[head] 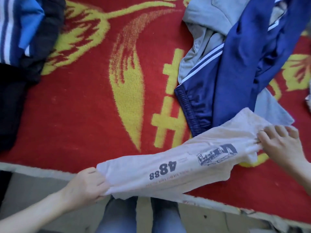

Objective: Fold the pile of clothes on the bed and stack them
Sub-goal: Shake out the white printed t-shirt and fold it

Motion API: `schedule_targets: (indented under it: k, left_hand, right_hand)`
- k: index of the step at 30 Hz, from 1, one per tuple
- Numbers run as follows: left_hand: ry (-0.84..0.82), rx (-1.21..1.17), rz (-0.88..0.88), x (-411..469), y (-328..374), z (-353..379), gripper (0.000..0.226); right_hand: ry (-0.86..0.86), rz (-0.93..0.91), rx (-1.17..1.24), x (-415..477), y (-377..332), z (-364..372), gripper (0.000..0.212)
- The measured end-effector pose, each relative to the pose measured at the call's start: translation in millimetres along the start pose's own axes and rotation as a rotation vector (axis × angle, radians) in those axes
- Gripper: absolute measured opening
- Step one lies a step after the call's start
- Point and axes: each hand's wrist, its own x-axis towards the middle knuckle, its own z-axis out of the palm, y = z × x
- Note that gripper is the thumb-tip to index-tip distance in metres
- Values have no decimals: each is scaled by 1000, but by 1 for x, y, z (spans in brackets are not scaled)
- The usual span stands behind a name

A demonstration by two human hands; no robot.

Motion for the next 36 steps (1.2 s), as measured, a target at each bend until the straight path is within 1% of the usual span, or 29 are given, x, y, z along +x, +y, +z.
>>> schedule_targets:
  k: [2, 3, 4, 5, 6, 7, 9, 10, 11, 13, 14, 16, 18, 19, 20, 21, 22, 23, 24, 25, 27, 29, 30, 31, 33, 35, 36]
  left_hand:
    - [-180, 38, 97, 0, 29, 20, 25]
    - [-287, 40, 98, 0, 41, 29, 24]
    - [-371, 18, 68, 0, 49, 37, 30]
    - [-419, 1, 37, 0, 55, 45, 36]
    - [-419, 16, 11, 3, 58, 52, 36]
    - [-380, 46, -16, 8, 59, 56, 32]
    - [-295, 90, -119, 18, 57, 63, 24]
    - [-278, 120, -162, 22, 54, 66, 26]
    - [-281, 156, -190, 24, 52, 68, 31]
    - [-373, 184, -239, 24, 52, 71, 39]
    - [-431, 161, -292, 23, 51, 71, 41]
    - [-531, 95, -437, 20, 50, 71, 37]
    - [-498, -35, -679, 22, 53, 73, 38]
    - [-438, -111, -816, 24, 54, 74, 39]
    - [-433, -201, -962, 30, 54, 72, 40]
    - [-451, -227, -1052, 35, 53, 70, 43]
    - [-499, -199, -1055, 39, 51, 70, 44]
    - [-568, -175, -1024, 42, 48, 68, 42]
    - [-596, -150, -981, 45, 44, 63, 37]
    - [-587, -148, -975, 48, 38, 54, 30]
    - [-505, -196, -1000, 55, 20, 27, 20]
    - [-346, -241, -1019, 67, -2, -4, 19]
    - [-309, -231, -992, 74, -15, -18, 19]
    - [-285, -204, -951, 81, -29, -29, 20]
    - [-238, -87, -924, 98, -58, -39, 22]
    - [-211, 103, -997, 110, -85, -41, 25]
    - [-210, 185, -1056, 111, -96, -37, 30]
  right_hand:
    - [-188, 76, 77, -29, -6, 10, 24]
    - [-324, 114, 97, -40, -11, 15, 31]
    - [-494, 142, 84, -48, -16, 17, 40]
    - [-650, 187, 68, -54, -21, 18, 50]
    - [-776, 279, 98, -55, -28, 16, 57]
    - [-814, 397, 184, -53, -34, 15, 57]
    - [-726, 609, 366, -43, -48, 14, 43]
    - [-653, 698, 425, -36, -53, 13, 36]
    - [-576, 781, 476, -29, -57, 16, 34]
    - [-486, 906, 574, -18, -60, 19, 42]
    - [-488, 932, 618, -14, -60, 22, 49]
    - [-549, 946, 720, -8, -58, 27, 64]
    - [-597, 990, 859, -7, -52, 33, 81]
    - [-610, 1026, 934, -7, -50, 34, 83]
    - [-619, 1066, 1006, -7, -49, 32, 73]
    - [-639, 1087, 1088, -7, -46, 30, 53]
    - [-676, 1114, 1171, -6, -44, 25, 31]
    - [-707, 1145, 1243, -4, -40, 19, 16]
    - [-721, 1165, 1279, -4, -35, 14, 10]
    - [-727, 1162, 1279, -5, -28, 9, 9]
    - [-736, 1116, 1207, -7, -16, -2, 12]
    - [-722, 1097, 1177, -13, -7, -10, 13]
    - [-684, 1116, 1187, -16, -5, -13, 11]
    - [-623, 1153, 1209, -17, -5, -18, 8]
    - [-480, 1309, 1295, -18, -7, -21, 10]
    - [-397, 1494, 1410, -19, -16, -19, 12]
    - [-387, 1565, 1436, -20, -23, -17, 13]
